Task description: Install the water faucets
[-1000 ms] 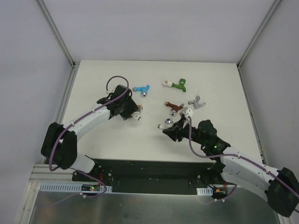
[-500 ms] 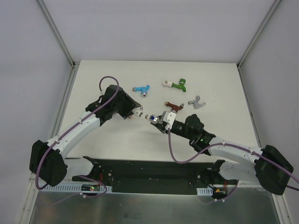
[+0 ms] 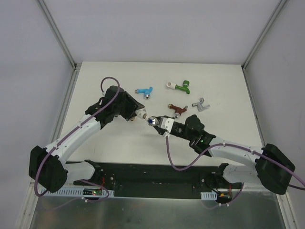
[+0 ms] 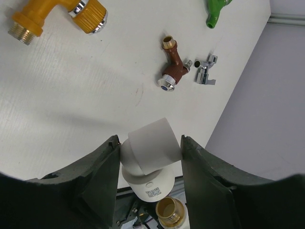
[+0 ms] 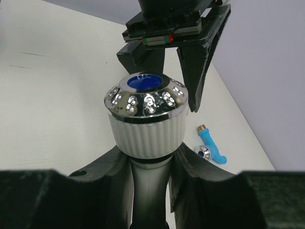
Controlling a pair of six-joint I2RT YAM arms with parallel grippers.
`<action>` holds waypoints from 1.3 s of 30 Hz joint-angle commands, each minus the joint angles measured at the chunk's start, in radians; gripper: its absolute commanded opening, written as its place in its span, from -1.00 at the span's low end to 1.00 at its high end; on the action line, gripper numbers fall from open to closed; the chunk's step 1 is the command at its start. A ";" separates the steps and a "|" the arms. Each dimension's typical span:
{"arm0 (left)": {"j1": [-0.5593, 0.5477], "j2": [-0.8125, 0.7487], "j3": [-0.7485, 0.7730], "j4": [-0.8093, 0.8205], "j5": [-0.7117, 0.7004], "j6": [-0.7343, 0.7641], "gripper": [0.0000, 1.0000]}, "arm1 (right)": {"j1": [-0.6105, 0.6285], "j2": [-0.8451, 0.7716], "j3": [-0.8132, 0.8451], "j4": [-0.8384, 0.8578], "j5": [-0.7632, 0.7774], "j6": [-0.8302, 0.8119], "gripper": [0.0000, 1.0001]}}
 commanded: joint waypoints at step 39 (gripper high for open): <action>-0.003 -0.070 0.114 -0.102 -0.014 0.035 -1.00 | 0.089 0.236 0.058 0.278 0.200 -0.377 -1.00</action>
